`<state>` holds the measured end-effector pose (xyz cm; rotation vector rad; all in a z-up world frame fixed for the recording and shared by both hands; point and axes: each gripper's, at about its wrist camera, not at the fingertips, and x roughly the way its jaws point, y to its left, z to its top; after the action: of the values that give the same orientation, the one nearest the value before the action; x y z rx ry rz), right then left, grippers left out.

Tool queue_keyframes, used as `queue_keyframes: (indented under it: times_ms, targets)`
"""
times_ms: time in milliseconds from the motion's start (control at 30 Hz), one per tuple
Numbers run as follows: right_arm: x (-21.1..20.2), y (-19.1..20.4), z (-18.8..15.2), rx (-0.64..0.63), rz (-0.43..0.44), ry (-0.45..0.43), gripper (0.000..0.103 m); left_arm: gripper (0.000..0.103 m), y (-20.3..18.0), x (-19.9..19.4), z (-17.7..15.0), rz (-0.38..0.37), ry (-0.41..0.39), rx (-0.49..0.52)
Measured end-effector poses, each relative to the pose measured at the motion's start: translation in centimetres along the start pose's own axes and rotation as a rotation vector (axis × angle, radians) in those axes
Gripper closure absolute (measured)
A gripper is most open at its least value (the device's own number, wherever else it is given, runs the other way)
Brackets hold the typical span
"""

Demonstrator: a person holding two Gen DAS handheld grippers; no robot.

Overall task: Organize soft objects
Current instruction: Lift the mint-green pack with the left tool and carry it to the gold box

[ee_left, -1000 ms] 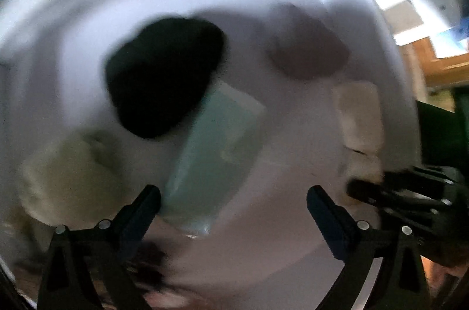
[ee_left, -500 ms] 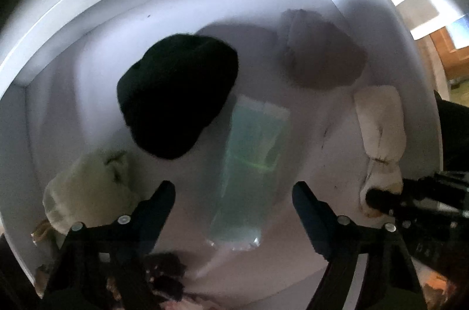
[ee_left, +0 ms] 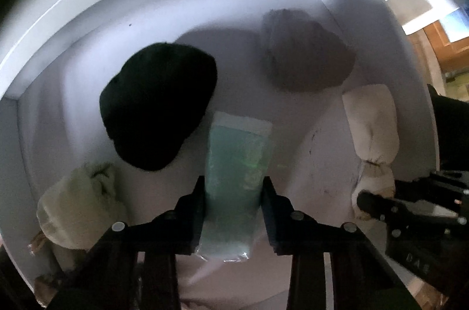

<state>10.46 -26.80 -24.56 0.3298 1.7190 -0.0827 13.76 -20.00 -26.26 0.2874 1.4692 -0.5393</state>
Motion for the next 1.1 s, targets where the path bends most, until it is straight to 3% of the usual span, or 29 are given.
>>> queue_keyframes:
  times_ms: [300, 500, 767, 1100]
  targets:
    - [-0.5, 0.1, 0.2, 0.006, 0.011, -0.016, 0.076, 0.071, 1.5, -3.1, -1.0, -0.026, -0.041, -0.035]
    - [-0.9, 0.4, 0.0, -0.005, 0.015, -0.031, 0.078, 0.071, 3.1, -7.7, -1.9, -0.036, -0.087, -0.022]
    - [-1.2, 0.5, -0.3, -0.028, 0.031, -0.041, 0.083, 0.071, 2.5, -13.9, -4.0, -0.069, -0.176, 0.049]
    - [-1.7, -0.2, -0.8, -0.023, 0.053, -0.048, 0.084, 0.071, 1.4, -21.1, -5.6, -0.171, -0.325, 0.056]
